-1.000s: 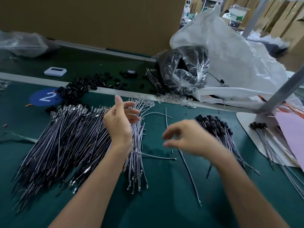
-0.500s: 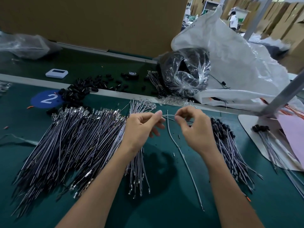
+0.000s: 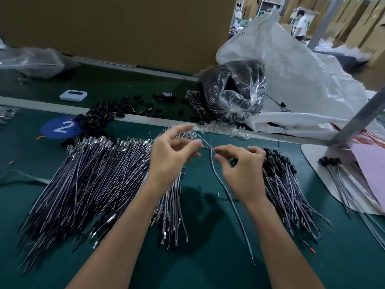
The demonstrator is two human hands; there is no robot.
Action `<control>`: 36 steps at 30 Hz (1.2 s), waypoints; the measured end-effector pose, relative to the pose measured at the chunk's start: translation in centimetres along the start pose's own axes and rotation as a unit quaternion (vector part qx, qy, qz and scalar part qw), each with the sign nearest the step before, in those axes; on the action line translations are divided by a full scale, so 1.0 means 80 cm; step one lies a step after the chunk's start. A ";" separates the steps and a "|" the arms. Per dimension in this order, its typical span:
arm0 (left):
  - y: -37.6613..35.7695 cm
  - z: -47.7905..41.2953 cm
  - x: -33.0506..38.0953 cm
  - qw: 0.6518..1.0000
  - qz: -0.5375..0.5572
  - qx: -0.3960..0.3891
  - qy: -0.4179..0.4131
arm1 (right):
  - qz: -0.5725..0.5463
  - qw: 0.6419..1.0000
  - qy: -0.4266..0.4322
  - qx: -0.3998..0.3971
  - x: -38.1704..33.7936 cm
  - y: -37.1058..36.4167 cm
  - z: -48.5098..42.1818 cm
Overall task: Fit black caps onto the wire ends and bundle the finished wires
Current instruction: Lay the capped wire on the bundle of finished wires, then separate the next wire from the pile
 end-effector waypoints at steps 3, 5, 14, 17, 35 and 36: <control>0.053 -0.011 0.019 0.996 -0.069 0.052 0.017 | -0.044 0.998 -0.025 0.032 0.011 0.007 0.003; 0.087 -0.015 0.024 0.969 -0.238 0.049 0.037 | -0.062 0.997 -0.042 0.034 0.018 0.007 0.002; 0.141 0.014 -0.031 0.828 -0.504 -0.052 0.241 | -0.063 0.997 -0.043 0.003 0.020 -0.009 0.007; 0.143 0.012 -0.032 0.837 -0.493 -0.028 0.236 | -0.069 0.997 -0.042 0.007 0.021 -0.007 0.008; -0.059 0.054 0.075 0.855 -0.363 -0.065 -0.365 | -0.464 0.813 -0.350 -0.044 0.056 -0.029 0.021; -0.063 0.054 0.073 0.853 -0.360 -0.067 -0.371 | -0.473 0.806 -0.353 -0.042 0.056 -0.030 0.022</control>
Point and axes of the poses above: each hand's wrist, its own z-axis away from the middle knuckle, its own y-axis out of the back of the hand, x = y × z, the point moved 9 cm from there along -z, towards the middle knuckle, and after that the axes turned 10 degrees about -z, right-handed, at the moved point
